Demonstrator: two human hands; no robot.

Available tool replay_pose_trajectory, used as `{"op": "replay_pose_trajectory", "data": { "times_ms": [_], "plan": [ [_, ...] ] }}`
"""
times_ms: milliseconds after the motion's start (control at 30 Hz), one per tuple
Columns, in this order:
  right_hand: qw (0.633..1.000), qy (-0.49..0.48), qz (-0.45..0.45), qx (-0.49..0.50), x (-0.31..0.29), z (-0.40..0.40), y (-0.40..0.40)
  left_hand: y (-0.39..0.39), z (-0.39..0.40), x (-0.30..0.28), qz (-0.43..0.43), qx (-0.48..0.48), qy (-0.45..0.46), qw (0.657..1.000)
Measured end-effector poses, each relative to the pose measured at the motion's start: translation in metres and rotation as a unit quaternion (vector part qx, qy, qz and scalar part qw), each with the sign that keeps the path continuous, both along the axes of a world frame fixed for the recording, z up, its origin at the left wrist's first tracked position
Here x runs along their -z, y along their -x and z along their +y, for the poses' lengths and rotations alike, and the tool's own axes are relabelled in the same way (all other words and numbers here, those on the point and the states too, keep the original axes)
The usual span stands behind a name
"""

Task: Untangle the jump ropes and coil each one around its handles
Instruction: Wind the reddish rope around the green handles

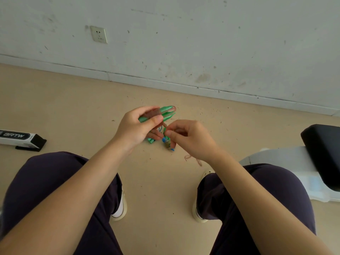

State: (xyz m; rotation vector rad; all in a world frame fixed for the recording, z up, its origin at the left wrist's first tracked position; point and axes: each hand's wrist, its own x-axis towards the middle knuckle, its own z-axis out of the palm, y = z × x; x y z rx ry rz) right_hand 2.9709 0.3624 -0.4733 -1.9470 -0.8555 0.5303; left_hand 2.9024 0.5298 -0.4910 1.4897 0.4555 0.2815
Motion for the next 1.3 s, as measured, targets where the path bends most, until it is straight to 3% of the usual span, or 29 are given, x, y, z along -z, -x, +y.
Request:
{"op": "replay_pose_trajectory", "data": {
  "times_ms": [100, 200, 400, 567, 833, 1133, 1300],
  "plan": [
    [0.996, -0.038, -0.075, -0.003, -0.008, -0.002, 0.001, -0.001, 0.004, 0.004, 0.054, 0.036, -0.082, 0.995],
    [0.989, -0.062, -0.133, 0.031, -0.013, -0.005, -0.008, 0.002, -0.002, 0.002, 0.078, 0.124, -0.078, 0.986],
    [0.988, -0.085, -0.062, 0.11, -0.006, -0.008, -0.018, 0.006, -0.008, -0.004, 0.077, 0.272, -0.015, 0.959],
    [0.985, -0.075, -0.05, 0.146, 0.003, -0.005, -0.018, 0.005, -0.013, -0.009, 0.054, 0.265, -0.013, 0.963],
    [0.986, -0.054, -0.05, 0.149, 0.011, 0.002, -0.018, 0.005, -0.015, -0.007, 0.065, 0.163, -0.038, 0.984],
    [0.991, -0.065, 0.011, 0.121, 0.007, 0.0, -0.017, 0.005, -0.011, -0.003, -0.003, 0.13, -0.076, 0.989],
    [0.992, -0.049, 0.089, 0.077, 0.004, 0.001, -0.012, 0.004, -0.006, -0.004, -0.023, 0.101, -0.05, 0.993]
  ]
}}
